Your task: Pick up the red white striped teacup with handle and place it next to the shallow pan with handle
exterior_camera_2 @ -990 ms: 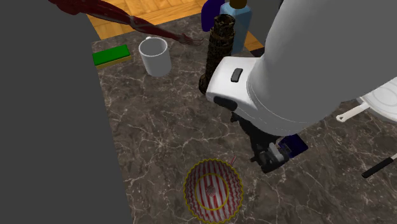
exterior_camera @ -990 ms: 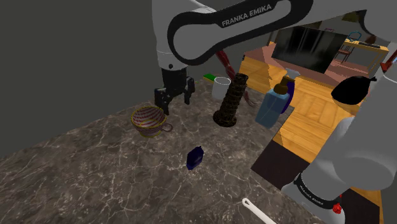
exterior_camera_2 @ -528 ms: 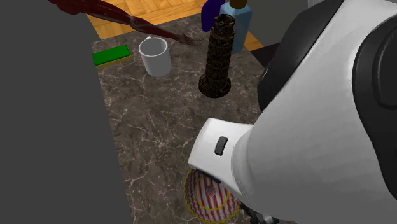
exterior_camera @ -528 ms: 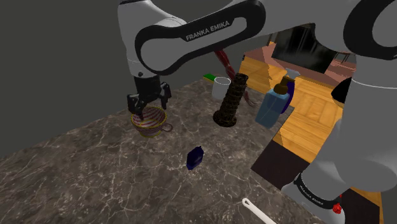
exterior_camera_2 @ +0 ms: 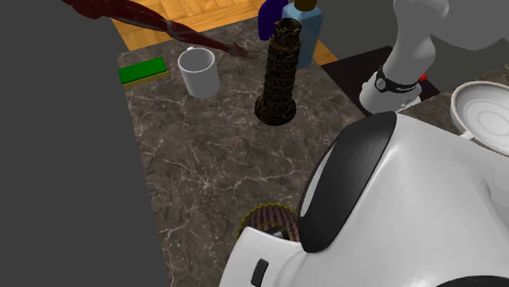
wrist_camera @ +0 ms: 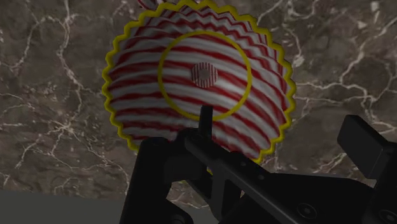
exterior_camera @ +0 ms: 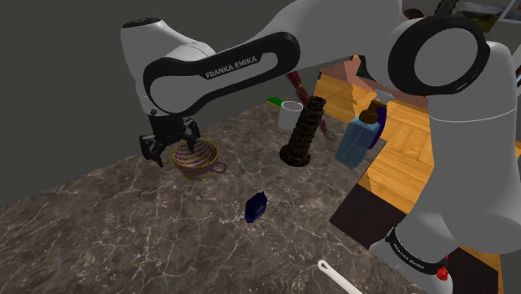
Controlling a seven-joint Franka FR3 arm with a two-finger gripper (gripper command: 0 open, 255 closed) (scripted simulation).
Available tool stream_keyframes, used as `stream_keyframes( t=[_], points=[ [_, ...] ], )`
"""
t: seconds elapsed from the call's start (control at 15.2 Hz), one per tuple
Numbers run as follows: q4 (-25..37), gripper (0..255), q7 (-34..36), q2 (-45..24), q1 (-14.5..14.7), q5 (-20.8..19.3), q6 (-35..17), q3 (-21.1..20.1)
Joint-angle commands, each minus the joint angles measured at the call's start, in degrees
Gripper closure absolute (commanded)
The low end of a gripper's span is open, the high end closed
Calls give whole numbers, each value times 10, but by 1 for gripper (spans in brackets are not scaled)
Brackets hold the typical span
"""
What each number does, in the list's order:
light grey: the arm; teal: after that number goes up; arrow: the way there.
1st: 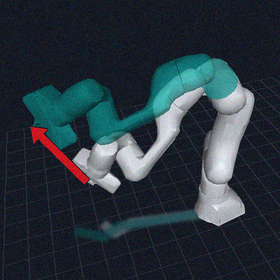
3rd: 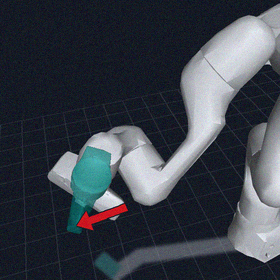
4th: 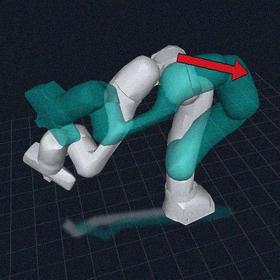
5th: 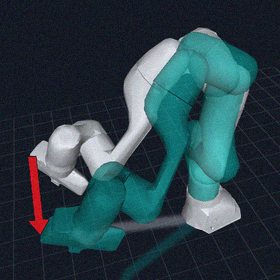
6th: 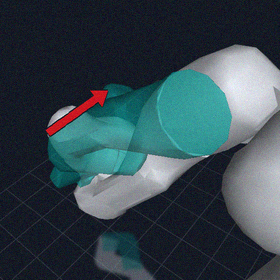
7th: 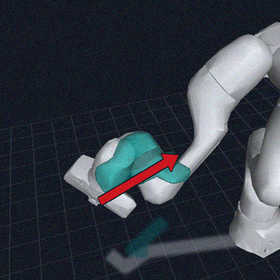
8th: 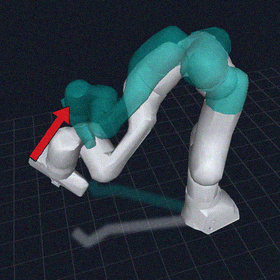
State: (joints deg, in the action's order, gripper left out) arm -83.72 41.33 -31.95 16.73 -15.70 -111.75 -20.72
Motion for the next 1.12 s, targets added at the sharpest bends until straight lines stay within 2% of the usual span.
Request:
stream_keyframes(
  t=[0.0,0.26,0.73,0.79,1.06],
  points=[
    [-3,0,0,-8,0,-3,-11,2],
    [-17,0,3,-17,-1,-7,-33,5],
    [-17,0,3,-17,-1,-7,-33,5],
    [-17,255,3,-17,-1,-7,-33,5],
    [-16,255,3,-17,-1,-7,-33,5]
  ],
)
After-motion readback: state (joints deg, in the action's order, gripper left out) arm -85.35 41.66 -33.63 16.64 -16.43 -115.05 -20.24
